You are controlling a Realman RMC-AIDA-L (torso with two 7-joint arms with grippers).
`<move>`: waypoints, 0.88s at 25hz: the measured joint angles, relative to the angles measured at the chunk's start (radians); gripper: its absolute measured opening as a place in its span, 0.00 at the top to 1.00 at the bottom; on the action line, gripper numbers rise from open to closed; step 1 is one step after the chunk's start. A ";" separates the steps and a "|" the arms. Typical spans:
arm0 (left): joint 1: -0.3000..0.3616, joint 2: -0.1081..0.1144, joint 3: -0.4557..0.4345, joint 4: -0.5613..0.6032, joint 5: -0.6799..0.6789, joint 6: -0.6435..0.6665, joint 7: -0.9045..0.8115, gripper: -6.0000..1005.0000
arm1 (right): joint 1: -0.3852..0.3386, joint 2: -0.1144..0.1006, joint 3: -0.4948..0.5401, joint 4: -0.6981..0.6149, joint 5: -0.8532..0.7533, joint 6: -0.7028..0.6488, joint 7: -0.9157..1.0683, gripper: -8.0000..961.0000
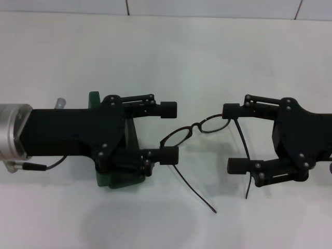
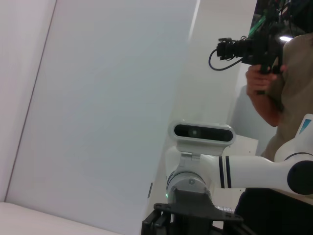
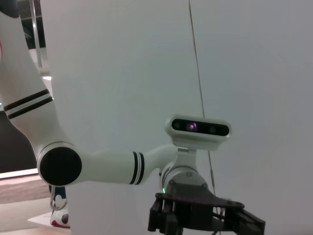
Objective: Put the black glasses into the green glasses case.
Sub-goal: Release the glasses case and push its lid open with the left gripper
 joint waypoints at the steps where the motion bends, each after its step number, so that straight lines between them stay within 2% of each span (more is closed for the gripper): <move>1: 0.001 0.000 -0.001 0.001 0.000 -0.001 -0.001 0.18 | 0.000 0.000 0.002 0.007 0.000 0.001 -0.003 0.08; 5: 0.007 -0.016 -0.039 0.095 -0.020 -0.040 -0.095 0.18 | 0.001 -0.002 0.063 0.099 0.009 0.031 -0.039 0.08; 9: 0.060 -0.020 0.008 0.370 0.015 -0.165 -0.268 0.19 | 0.000 -0.006 0.225 0.245 0.014 0.004 -0.045 0.08; 11: 0.086 -0.019 0.039 0.519 0.084 -0.231 -0.347 0.20 | -0.010 -0.007 0.308 0.302 0.014 -0.033 -0.057 0.08; 13: 0.100 -0.021 0.061 0.646 0.180 -0.304 -0.465 0.23 | -0.021 -0.008 0.346 0.334 0.014 -0.052 -0.071 0.08; 15: 0.084 -0.019 0.077 0.741 0.325 -0.367 -0.651 0.26 | -0.038 -0.009 0.370 0.354 0.014 -0.061 -0.082 0.08; 17: 0.041 -0.016 0.084 0.789 0.462 -0.379 -0.824 0.25 | -0.052 -0.009 0.379 0.368 0.014 -0.061 -0.089 0.08; 18: 0.041 -0.016 0.084 0.789 0.462 -0.379 -0.824 0.25 | -0.055 -0.009 0.380 0.379 0.013 -0.060 -0.097 0.08; 19: 0.020 -0.014 0.085 0.801 0.507 -0.375 -0.880 0.25 | -0.055 -0.009 0.380 0.387 0.013 -0.060 -0.102 0.08; 20: -0.020 -0.010 0.085 0.811 0.586 -0.357 -1.012 0.25 | -0.054 -0.010 0.381 0.397 0.013 -0.060 -0.109 0.08; 22: -0.039 -0.011 0.098 0.815 0.637 -0.348 -1.098 0.25 | -0.049 -0.010 0.381 0.410 0.008 -0.059 -0.121 0.08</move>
